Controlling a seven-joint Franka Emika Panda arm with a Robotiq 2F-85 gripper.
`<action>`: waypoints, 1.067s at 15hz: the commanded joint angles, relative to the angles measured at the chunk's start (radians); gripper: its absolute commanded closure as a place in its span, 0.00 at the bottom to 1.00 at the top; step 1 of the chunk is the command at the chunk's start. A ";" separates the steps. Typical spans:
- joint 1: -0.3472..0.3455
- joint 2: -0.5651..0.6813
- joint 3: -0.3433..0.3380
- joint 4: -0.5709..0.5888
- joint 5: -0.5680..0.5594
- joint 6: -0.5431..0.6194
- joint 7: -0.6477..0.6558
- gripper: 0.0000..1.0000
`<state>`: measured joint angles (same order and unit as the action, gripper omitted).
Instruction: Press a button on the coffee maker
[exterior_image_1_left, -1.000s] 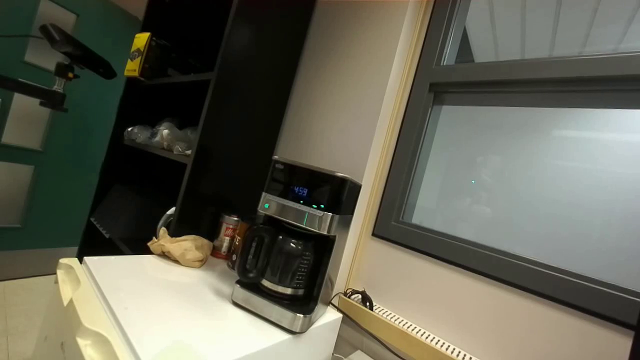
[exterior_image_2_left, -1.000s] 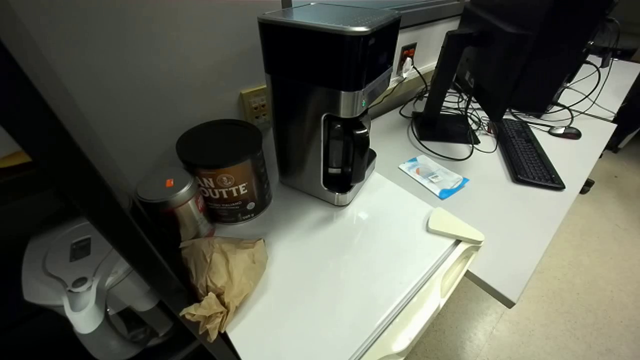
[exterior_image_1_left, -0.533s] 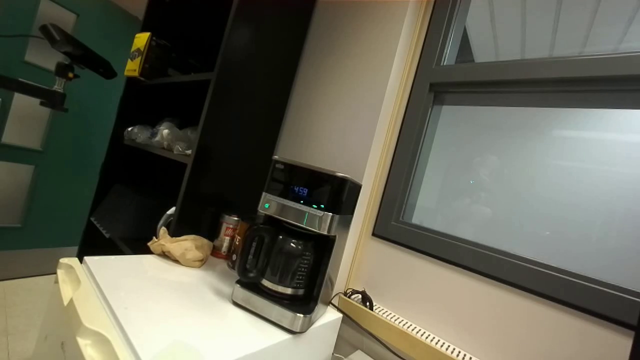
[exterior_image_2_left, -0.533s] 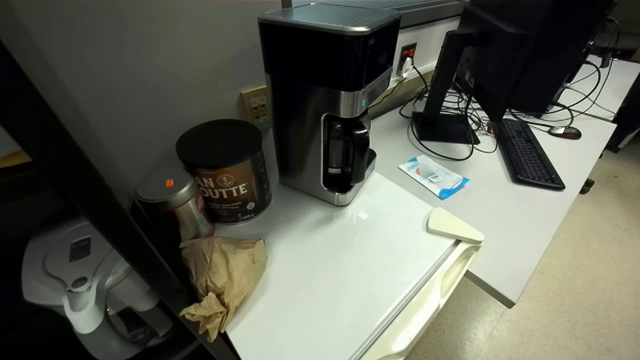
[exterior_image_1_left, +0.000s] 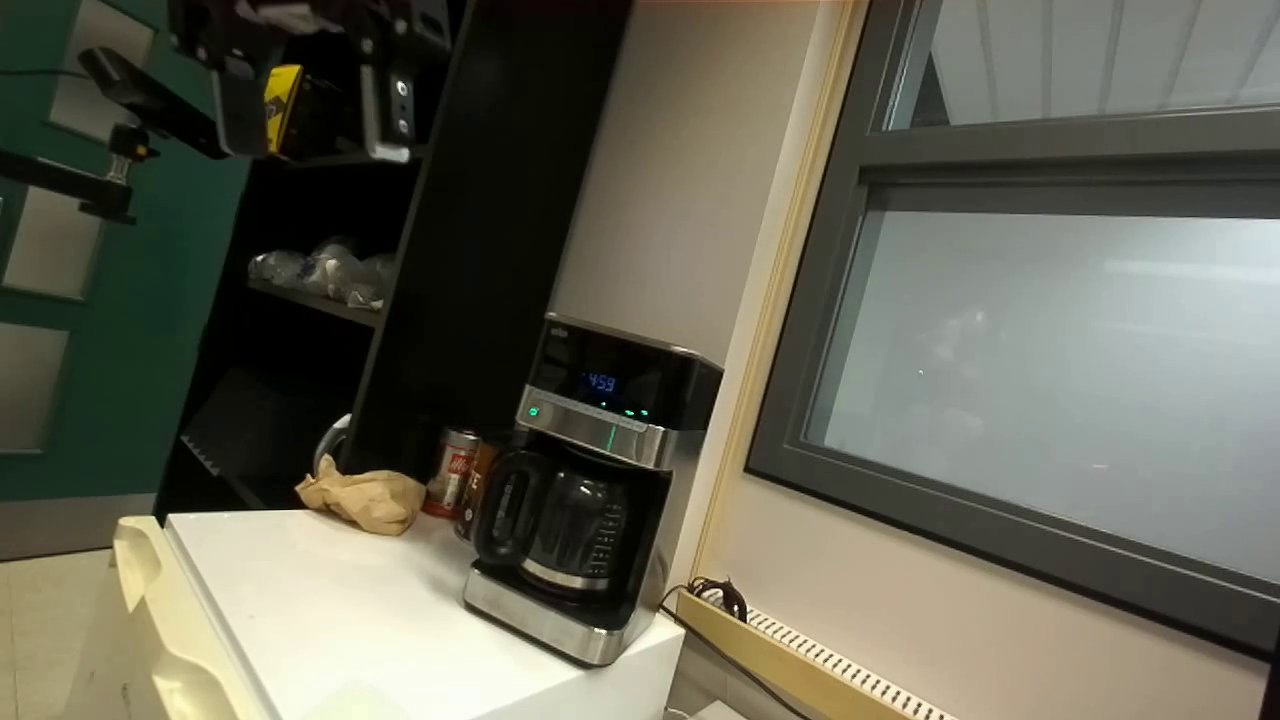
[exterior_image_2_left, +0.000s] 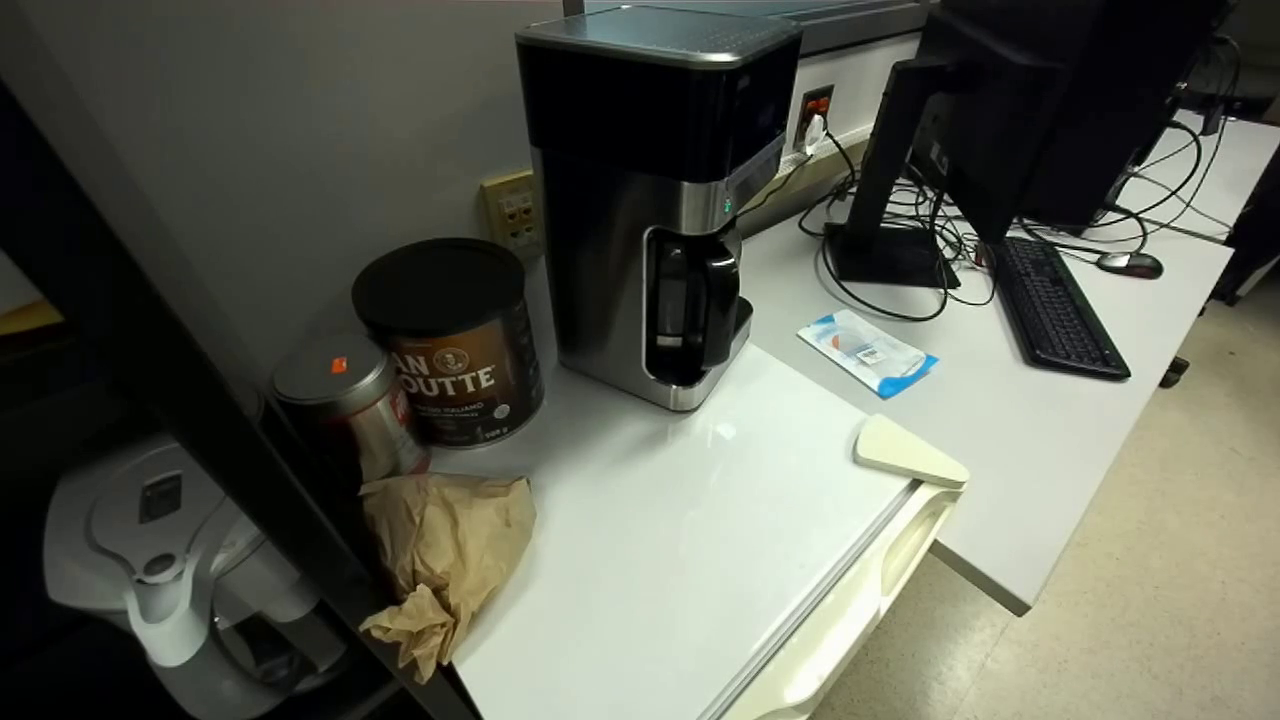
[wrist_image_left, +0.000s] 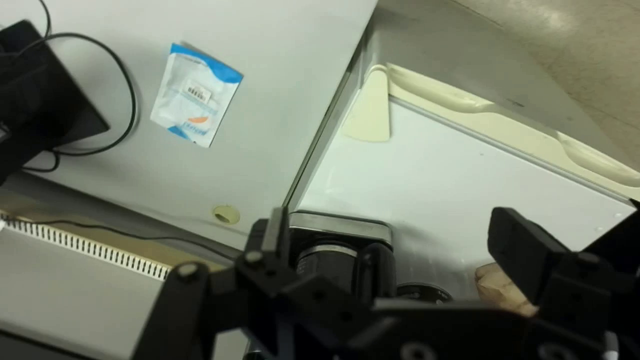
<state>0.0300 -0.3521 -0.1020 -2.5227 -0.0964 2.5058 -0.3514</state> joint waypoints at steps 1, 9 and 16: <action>-0.036 0.138 0.040 0.049 -0.141 0.179 0.000 0.00; -0.139 0.372 0.059 0.189 -0.637 0.529 0.152 0.40; -0.125 0.533 0.005 0.360 -0.847 0.697 0.281 0.94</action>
<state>-0.1110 0.0968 -0.0677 -2.2608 -0.8734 3.1416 -0.1356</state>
